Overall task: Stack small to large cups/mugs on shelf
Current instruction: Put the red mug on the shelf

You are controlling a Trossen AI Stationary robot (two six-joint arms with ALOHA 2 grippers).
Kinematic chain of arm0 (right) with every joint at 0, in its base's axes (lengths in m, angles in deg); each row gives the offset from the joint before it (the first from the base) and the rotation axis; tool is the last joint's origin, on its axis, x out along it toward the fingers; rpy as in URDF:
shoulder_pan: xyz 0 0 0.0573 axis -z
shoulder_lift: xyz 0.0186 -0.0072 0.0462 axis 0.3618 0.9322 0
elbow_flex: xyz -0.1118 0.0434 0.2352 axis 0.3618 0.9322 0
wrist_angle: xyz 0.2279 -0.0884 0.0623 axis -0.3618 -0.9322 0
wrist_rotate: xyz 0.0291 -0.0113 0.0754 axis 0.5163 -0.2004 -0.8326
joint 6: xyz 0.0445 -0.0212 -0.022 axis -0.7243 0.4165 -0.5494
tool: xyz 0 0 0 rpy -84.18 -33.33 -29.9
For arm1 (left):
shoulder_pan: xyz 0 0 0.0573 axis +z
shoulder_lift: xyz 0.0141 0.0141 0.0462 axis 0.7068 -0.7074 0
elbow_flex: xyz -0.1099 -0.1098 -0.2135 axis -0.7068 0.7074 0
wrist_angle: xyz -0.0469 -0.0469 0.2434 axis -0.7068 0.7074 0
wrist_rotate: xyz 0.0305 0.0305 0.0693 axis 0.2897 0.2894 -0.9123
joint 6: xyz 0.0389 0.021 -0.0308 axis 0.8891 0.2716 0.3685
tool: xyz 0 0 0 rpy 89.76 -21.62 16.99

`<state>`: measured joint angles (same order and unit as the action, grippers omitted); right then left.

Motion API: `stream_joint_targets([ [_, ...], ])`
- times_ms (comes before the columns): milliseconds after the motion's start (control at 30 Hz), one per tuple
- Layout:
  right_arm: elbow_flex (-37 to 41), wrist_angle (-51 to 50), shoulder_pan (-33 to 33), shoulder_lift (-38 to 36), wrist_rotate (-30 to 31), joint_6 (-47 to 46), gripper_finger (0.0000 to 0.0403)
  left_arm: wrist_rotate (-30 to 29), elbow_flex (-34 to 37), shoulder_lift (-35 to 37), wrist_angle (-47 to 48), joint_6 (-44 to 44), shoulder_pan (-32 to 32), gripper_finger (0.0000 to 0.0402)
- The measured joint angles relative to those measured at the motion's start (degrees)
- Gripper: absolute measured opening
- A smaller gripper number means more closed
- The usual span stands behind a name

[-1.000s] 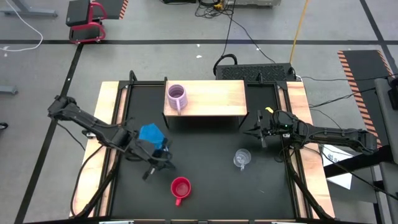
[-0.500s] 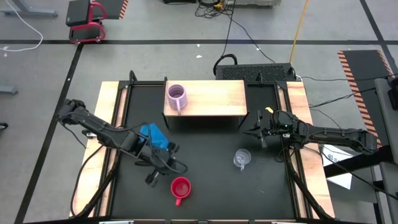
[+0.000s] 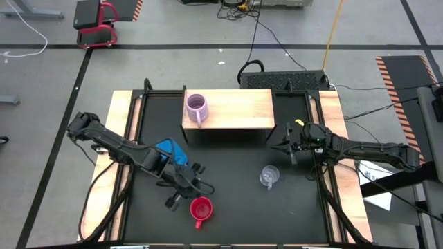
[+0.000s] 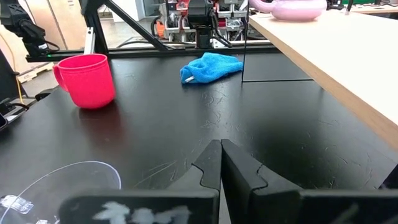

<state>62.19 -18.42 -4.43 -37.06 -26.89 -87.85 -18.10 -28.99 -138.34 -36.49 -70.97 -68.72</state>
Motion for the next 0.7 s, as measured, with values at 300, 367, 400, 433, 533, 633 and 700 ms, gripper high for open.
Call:
stream_joint_targets([
  [300,0.00,-0.83,0.01,0.02,0.02,0.00,0.0000,0.13,-0.21,-3.69,-0.61,-0.03,-0.27,0.0000],
  [367,0.02,-0.84,-0.01,0.02,0.02,0.00,0.0000,0.13,-1.11,-4.62,-0.27,-0.03,-0.68,0.0000],
  [400,0.01,-0.84,0.01,0.02,0.01,0.00,0.0000,0.13,-1.74,-5.31,0.01,0.02,-0.98,0.0000],
  [433,0.00,-0.84,0.01,0.02,0.02,0.00,0.0000,-0.18,-2.68,-6.29,1.05,0.08,-1.41,0.0000],
  [533,0.02,-0.84,0.00,0.02,0.02,0.00,0.0000,-1.55,-6.31,-8.86,5.64,0.45,-2.76,0.0000],
  [633,0.00,-0.84,0.01,0.02,0.00,0.00,0.0000,-1.76,-9.99,-10.99,8.43,1.00,-3.20,0.0000],
  [700,0.00,-0.84,0.01,0.02,0.02,0.00,0.0000,-1.90,-11.71,-12.30,10.90,1.26,-3.18,0.0000],
])
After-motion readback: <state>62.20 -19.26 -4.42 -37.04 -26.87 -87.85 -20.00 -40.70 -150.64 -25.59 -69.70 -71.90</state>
